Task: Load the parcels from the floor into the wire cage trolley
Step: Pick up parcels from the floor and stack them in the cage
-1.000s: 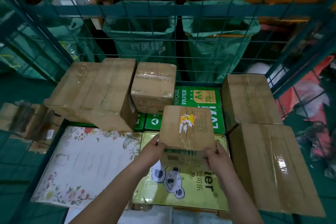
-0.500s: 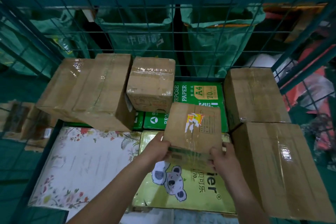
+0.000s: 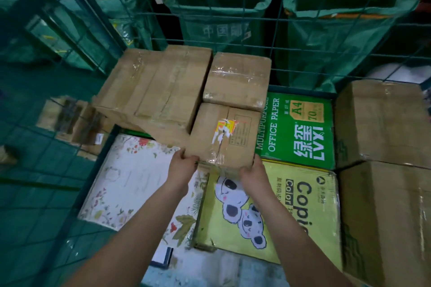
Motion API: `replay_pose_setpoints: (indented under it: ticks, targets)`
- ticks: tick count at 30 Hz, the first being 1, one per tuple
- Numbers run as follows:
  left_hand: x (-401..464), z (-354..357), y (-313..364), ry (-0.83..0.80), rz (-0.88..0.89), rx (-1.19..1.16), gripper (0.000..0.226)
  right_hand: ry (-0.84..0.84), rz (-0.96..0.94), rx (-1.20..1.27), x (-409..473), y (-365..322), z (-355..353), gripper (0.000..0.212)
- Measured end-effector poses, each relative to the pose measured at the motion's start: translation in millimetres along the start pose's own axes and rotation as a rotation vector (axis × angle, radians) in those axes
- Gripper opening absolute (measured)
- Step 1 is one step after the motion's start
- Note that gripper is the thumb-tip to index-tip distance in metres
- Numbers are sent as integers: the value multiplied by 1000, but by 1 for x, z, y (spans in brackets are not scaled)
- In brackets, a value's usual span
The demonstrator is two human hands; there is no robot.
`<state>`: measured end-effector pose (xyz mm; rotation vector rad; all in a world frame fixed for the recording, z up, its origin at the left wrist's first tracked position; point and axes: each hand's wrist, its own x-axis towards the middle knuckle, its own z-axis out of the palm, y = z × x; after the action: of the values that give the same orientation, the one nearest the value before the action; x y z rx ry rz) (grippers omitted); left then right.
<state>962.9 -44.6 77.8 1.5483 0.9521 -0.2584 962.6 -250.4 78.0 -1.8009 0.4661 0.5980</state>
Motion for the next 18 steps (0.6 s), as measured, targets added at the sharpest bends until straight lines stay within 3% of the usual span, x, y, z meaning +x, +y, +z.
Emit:
replay_pose_setpoints:
  ticks: [5, 11, 15, 18]
  targets:
    - [8, 1, -7, 10, 11, -43, 48, 22, 15, 76, 1, -4, 8, 64]
    - [2, 0, -11, 30, -21, -10, 52, -93, 161, 275, 4, -9, 5, 77]
    - [-29, 1, -11, 63, -131, -76, 85, -67, 237, 239, -25, -13, -10, 78]
    - [-63, 10, -20, 18, -161, -68, 90, -86, 252, 203, -65, -11, -32, 75]
